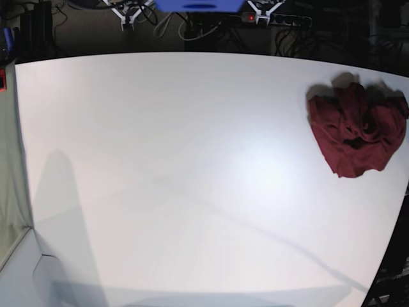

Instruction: Layout the t-shirt on the table in an organized manner, then fold the t-shirt properly

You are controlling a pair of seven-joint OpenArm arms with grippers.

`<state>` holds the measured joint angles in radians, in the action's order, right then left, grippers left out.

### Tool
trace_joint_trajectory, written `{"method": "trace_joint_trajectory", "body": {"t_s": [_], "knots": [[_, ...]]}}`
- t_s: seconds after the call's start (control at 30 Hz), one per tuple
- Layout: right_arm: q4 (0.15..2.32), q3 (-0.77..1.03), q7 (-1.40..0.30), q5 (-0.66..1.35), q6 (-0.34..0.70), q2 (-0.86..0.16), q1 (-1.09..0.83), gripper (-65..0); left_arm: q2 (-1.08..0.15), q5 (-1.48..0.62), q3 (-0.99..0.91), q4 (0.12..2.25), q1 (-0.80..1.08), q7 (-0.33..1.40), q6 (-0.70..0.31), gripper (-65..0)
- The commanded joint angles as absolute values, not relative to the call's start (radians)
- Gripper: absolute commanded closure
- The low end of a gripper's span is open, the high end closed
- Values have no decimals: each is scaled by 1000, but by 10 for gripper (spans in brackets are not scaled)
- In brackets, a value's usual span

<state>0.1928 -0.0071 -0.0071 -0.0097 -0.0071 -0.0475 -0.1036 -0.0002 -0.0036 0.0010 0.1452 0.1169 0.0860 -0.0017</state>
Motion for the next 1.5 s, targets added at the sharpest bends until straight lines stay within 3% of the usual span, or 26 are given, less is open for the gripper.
{"method": "trace_joint_trajectory", "body": {"t_s": [0.0, 0.37, 0.97, 1.27, 1.47], "knots": [[197, -7, -2, -5, 5, -51, -110, 0, -1, -1, -1, 147, 124, 87, 10, -1], [225, -7, 1, -5, 5, -67, -139, 0, -1, -1, -1, 156, 150, 85, 5, -1], [1181, -1, -8, -2, 7, -128, -657, 0, -70, -8, -2, 1001, 622, 93, 10, -1], [1532, 1, -10, -2, 7, -133, -769, 0, -194, -337, -2, 1403, 802, 93, 12, -1], [1756, -4, -10, -2, 7, -133, -829, 0, -239, -380, -4, 1587, 881, 93, 13, -1]]}}
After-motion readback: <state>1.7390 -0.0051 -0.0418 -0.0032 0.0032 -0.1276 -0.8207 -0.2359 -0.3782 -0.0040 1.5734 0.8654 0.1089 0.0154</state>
